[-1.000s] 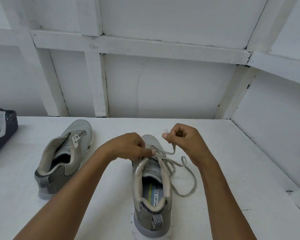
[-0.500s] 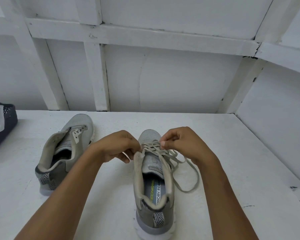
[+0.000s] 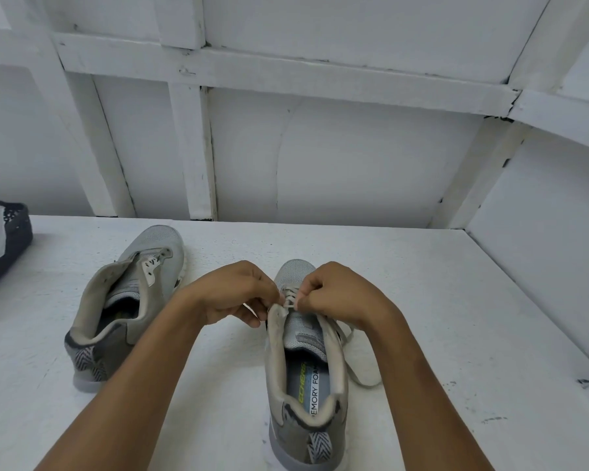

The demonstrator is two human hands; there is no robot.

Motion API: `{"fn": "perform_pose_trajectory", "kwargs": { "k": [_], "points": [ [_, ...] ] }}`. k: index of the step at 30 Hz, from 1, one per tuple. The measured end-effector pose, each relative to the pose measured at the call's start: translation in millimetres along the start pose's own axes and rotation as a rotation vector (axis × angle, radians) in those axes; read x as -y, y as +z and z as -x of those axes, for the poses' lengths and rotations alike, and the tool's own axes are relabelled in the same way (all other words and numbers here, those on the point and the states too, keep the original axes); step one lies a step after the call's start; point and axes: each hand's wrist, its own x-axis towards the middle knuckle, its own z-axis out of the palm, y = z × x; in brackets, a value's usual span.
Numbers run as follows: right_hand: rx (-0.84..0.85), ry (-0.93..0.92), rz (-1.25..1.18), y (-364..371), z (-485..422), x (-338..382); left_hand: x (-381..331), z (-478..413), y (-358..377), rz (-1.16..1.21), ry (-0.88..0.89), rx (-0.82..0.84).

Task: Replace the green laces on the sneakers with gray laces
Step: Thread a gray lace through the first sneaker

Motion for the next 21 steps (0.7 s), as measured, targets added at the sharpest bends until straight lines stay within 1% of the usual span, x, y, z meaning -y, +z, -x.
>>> {"fn": "perform_pose_trajectory", "kwargs": {
  "k": [8,16,21],
  "points": [
    [0.008,-0.009,0.015,2,-2,1,-5,4,2,-0.029,-0.015,0.005],
    [0.010,-0.004,0.037,8,-4,-2,-13,5,6,-0.128,0.012,-0.018],
    [0.004,-0.034,-0.021,7,0,-5,-13,7,1,-0.177,0.043,0.027]
  ]
}}
